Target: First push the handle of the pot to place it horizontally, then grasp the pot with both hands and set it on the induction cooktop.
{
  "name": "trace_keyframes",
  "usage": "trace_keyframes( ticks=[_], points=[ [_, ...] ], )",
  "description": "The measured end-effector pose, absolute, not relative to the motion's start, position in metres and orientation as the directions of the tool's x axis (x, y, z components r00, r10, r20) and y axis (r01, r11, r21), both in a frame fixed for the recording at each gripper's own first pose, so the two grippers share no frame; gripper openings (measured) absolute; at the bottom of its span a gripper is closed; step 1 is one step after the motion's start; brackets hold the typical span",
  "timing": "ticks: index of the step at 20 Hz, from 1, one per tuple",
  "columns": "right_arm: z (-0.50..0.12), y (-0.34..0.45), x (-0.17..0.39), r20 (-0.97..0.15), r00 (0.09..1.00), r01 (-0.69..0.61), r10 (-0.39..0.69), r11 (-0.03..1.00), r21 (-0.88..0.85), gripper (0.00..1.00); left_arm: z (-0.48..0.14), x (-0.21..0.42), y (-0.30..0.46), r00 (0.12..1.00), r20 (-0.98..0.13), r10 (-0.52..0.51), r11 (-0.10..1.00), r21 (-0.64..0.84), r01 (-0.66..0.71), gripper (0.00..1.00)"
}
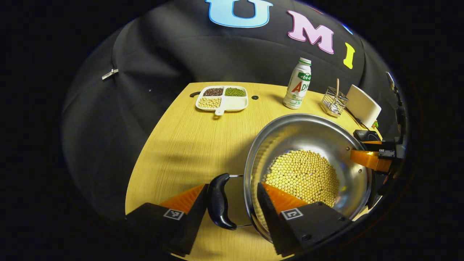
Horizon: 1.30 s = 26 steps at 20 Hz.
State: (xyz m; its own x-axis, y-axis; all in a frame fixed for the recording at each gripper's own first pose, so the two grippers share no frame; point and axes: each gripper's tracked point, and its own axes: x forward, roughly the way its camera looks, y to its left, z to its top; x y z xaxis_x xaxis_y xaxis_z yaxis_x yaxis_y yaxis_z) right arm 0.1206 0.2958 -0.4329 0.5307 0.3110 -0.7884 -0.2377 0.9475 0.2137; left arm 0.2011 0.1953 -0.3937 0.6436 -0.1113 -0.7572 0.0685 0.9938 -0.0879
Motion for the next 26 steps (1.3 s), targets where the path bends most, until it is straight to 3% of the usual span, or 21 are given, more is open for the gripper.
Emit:
trace_keyframes(
  ticks=[1, 2, 8, 12, 14, 17, 18, 19, 22, 25, 26],
  points=[
    [-0.436, 0.294, 0.121, -0.797, 0.523, -0.233, 0.303, 0.950, 0.208, 0.65, -0.396, 0.202, 0.196, 0.640, -0.761, -0.107, 0.994, -0.085, 0.065, 0.77],
    [-0.437, 0.295, 0.122, -0.797, 0.524, -0.221, 0.302, 0.951, 0.215, 0.70, -0.394, 0.201, 0.196, 0.641, -0.760, -0.108, 0.994, -0.088, 0.064, 0.69],
    [-0.439, 0.296, 0.119, -0.816, 0.488, -0.188, 0.311, 0.950, 0.249, 0.65, -0.397, 0.201, 0.195, 0.637, -0.761, -0.121, 0.993, -0.098, 0.070, 0.65],
    [-0.436, 0.293, 0.113, -0.835, 0.468, -0.141, 0.289, 0.957, 0.253, 0.51, -0.394, 0.204, 0.192, 0.642, -0.757, -0.123, 0.992, -0.097, 0.076, 0.60],
    [-0.431, 0.289, 0.109, -0.836, 0.469, -0.132, 0.286, 0.958, 0.254, 0.51, -0.389, 0.202, 0.190, 0.638, -0.759, -0.130, 0.991, -0.107, 0.076, 0.56],
    [-0.418, 0.281, 0.104, -0.832, 0.474, -0.119, 0.290, 0.957, 0.266, 0.51, -0.375, 0.195, 0.184, 0.644, -0.754, -0.133, 0.991, -0.113, 0.073, 0.57],
    [-0.411, 0.276, 0.103, -0.829, 0.476, -0.118, 0.293, 0.956, 0.269, 0.46, -0.369, 0.192, 0.181, 0.646, -0.751, -0.137, 0.991, -0.114, 0.077, 0.57],
    [-0.404, 0.270, 0.101, -0.828, 0.477, -0.117, 0.295, 0.955, 0.273, 0.51, -0.362, 0.190, 0.178, 0.648, -0.748, -0.140, 0.990, -0.115, 0.081, 0.57],
    [-0.381, 0.248, 0.094, -0.816, 0.499, -0.109, 0.292, 0.955, 0.275, 0.46, -0.341, 0.181, 0.159, 0.651, -0.744, -0.153, 0.988, -0.124, 0.091, 0.57],
    [-0.366, 0.223, 0.087, -0.809, 0.513, -0.091, 0.288, 0.955, 0.282, 0.50, -0.320, 0.172, 0.139, 0.653, -0.739, -0.165, 0.986, -0.123, 0.110, 0.57],
    [-0.362, 0.213, 0.085, -0.807, 0.515, -0.086, 0.288, 0.954, 0.286, 0.46, -0.314, 0.171, 0.131, 0.655, -0.737, -0.166, 0.986, -0.120, 0.114, 0.57]
  ],
)
